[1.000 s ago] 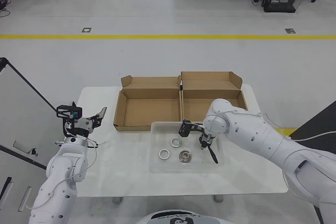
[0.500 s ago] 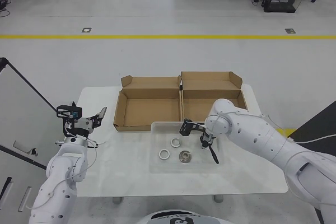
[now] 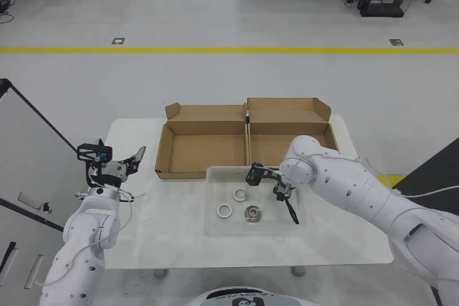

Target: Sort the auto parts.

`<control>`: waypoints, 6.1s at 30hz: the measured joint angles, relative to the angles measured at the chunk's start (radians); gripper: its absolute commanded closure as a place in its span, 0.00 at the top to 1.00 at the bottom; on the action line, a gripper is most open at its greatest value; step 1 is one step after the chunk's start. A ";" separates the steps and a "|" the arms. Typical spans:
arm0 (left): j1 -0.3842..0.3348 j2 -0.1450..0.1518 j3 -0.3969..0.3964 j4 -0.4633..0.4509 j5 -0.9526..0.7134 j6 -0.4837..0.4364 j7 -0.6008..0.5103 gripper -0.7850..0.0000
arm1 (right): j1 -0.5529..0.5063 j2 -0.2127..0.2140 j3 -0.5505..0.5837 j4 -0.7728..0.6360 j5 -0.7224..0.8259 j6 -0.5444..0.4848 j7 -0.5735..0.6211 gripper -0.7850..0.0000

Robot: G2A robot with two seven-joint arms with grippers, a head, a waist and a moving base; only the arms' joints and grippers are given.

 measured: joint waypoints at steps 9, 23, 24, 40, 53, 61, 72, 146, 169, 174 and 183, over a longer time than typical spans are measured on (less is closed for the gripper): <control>0.000 0.000 0.000 0.000 0.000 0.000 0.000 1.00 | -0.007 0.020 0.052 -0.097 0.009 0.012 0.035 0.00; 0.000 0.000 0.000 0.000 0.000 0.000 0.000 1.00 | -0.043 0.091 0.188 -0.380 0.151 -0.014 0.077 0.00; 0.000 0.000 0.000 0.000 0.000 0.000 0.000 1.00 | -0.045 0.096 0.192 -0.396 0.161 -0.017 0.074 0.00; 0.000 0.000 0.000 0.000 0.000 0.000 0.000 1.00 | -0.062 0.111 0.221 -0.400 0.178 -0.028 0.023 0.00; 0.000 0.000 0.000 0.000 0.000 0.000 0.000 1.00 | -0.153 0.233 0.433 -0.364 0.250 -0.200 -0.109 0.00; 0.000 0.000 0.000 0.000 0.000 0.000 0.000 1.00 | -0.012 0.278 0.351 -0.261 0.302 -0.333 -0.242 0.00; 0.000 0.000 0.000 0.000 0.000 0.000 0.000 1.00 | 0.228 0.303 0.118 -0.147 0.491 -0.529 -0.438 0.00; 0.000 0.000 0.000 0.000 0.000 0.000 0.000 1.00 | -0.189 0.289 0.559 -0.602 1.575 -0.715 -0.624 0.00; 0.000 0.000 0.000 0.000 0.000 0.000 0.000 1.00 | -0.243 0.217 0.575 -0.686 1.641 -0.715 -0.703 0.00; 0.000 0.000 0.000 0.000 0.000 0.000 0.000 1.00 | -0.302 0.198 0.619 -0.721 1.692 -0.715 -0.704 0.00; 0.000 0.000 0.000 0.000 0.000 0.000 0.000 1.00 | -0.393 0.193 0.699 -0.708 1.483 -0.633 -0.662 0.00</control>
